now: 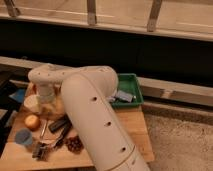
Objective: Place fork in tray
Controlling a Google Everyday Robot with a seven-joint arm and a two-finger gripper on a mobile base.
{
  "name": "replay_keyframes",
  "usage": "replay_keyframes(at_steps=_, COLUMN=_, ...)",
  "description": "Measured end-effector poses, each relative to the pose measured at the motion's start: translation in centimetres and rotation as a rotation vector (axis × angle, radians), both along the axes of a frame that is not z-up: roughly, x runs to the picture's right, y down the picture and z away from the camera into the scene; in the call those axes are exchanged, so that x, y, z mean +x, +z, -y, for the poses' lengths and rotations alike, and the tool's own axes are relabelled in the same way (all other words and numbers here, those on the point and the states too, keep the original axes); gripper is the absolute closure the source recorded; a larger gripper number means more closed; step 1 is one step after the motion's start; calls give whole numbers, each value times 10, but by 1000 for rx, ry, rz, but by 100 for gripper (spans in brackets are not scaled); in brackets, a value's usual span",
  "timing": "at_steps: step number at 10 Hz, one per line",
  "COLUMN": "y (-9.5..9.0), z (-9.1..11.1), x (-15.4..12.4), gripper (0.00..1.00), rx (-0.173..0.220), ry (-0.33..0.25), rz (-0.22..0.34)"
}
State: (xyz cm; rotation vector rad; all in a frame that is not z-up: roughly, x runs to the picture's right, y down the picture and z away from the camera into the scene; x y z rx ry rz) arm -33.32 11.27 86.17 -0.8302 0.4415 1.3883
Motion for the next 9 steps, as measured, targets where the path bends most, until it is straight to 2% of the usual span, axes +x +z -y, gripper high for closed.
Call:
replay_keyframes(at_steps=5, y=4, z=-2, x=-3, gripper=35, rx=32, ry=11, rz=5)
replay_keyframes(at_steps=9, y=4, z=-1, x=-3, gripper=35, rx=34, ry=14, rz=6)
